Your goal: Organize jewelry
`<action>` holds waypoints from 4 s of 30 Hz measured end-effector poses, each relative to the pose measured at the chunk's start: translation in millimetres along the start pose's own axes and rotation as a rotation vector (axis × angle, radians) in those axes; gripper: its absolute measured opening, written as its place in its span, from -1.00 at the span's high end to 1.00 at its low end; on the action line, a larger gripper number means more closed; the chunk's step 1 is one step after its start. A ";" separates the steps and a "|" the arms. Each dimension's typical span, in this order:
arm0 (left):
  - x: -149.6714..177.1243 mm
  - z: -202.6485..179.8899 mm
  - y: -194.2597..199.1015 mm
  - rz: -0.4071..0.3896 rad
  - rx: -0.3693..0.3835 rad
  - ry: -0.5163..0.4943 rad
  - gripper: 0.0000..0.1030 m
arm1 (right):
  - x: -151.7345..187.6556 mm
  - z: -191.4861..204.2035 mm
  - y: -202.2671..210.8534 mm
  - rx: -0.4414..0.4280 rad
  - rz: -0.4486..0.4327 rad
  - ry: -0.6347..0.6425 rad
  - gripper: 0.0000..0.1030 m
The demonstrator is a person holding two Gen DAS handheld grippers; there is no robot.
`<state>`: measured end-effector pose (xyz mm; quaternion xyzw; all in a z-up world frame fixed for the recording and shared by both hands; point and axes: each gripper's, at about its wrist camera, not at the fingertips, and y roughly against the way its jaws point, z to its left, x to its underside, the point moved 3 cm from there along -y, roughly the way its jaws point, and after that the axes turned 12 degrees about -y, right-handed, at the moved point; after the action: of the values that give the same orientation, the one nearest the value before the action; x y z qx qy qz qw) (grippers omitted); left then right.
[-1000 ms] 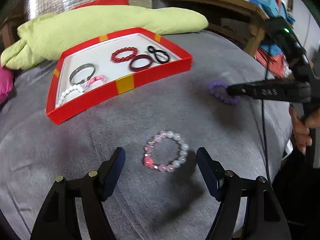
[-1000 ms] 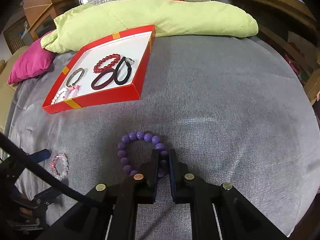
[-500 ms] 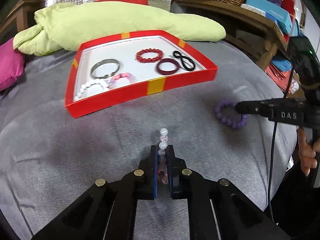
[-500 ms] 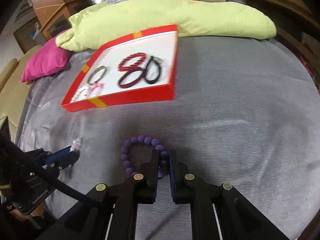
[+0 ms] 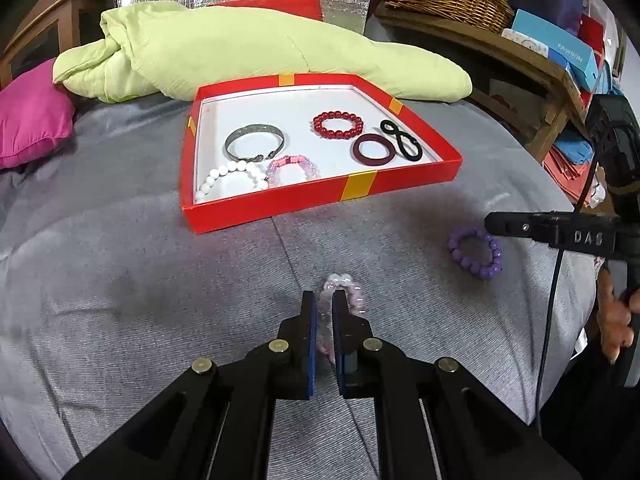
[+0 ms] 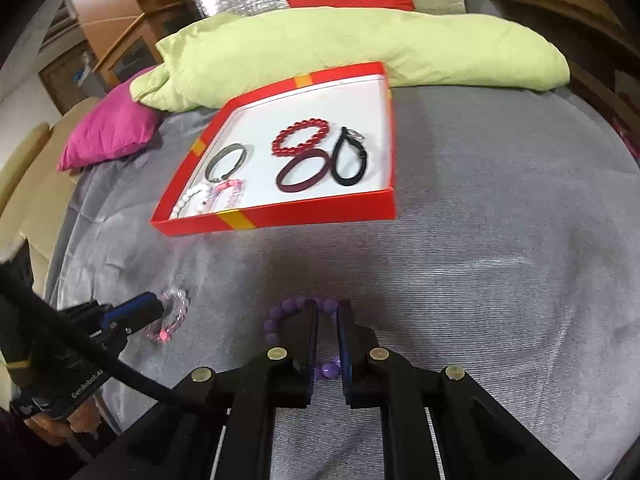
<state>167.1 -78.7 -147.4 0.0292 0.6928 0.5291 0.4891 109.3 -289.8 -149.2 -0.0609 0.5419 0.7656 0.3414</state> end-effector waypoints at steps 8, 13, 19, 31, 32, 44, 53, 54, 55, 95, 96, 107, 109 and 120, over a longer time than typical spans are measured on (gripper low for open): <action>4.4 9.7 4.5 0.002 -0.014 0.014 0.84 | 8.0 3.8 -3.0 0.002 0.017 0.068 -0.18; 7.8 14.2 4.3 0.022 0.010 0.037 0.65 | 18.9 17.6 -16.2 0.055 0.035 0.175 -0.19; 5.2 1.8 8.4 0.003 0.044 -0.002 -0.09 | 29.8 22.8 -16.2 0.129 -0.049 0.312 0.51; 3.9 -14.9 -13.9 0.042 0.000 -0.073 0.54 | 16.6 -0.4 -3.7 0.107 -0.068 0.203 0.60; 3.9 -12.9 -13.5 0.040 -0.007 -0.071 0.65 | 15.0 -2.4 -1.8 0.097 -0.067 0.188 0.63; -1.7 -4.3 -0.9 -0.014 0.002 -0.043 0.85 | 7.4 -6.8 8.2 0.042 -0.074 0.115 0.74; -1.2 0.1 4.9 -0.026 -0.003 -0.031 0.85 | 9.7 -2.0 -2.6 0.041 -0.009 0.086 0.21; -0.3 1.2 5.5 -0.027 -0.005 -0.030 0.85 | 10.5 1.1 -3.1 0.041 -0.009 0.094 0.15; 0.8 2.2 6.5 -0.028 -0.006 -0.029 0.85 | 11.1 3.3 -3.7 0.041 -0.006 0.099 0.09; -3.2 7.1 19.7 -0.041 -0.074 -0.031 0.84 | 13.9 25.5 -7.5 0.023 -0.031 0.150 0.05; -3.2 7.2 19.8 -0.038 -0.084 -0.036 0.85 | 14.7 26.2 -11.1 0.035 -0.028 0.156 0.13; -1.9 9.3 17.4 0.025 -0.209 -0.054 0.84 | 24.4 43.6 -19.7 0.122 -0.073 0.271 0.80; -2.6 12.0 20.3 0.020 -0.227 -0.045 0.84 | 22.9 47.0 -14.2 0.101 -0.097 0.270 0.80; -7.9 23.6 30.0 0.009 -0.323 -0.007 0.84 | 16.5 67.7 15.8 -0.022 -0.210 0.247 0.80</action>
<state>173.7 -53.4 -118.6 -0.0449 0.5970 0.6355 0.4875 106.2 -226.2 -117.0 -0.2145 0.5622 0.7182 0.3494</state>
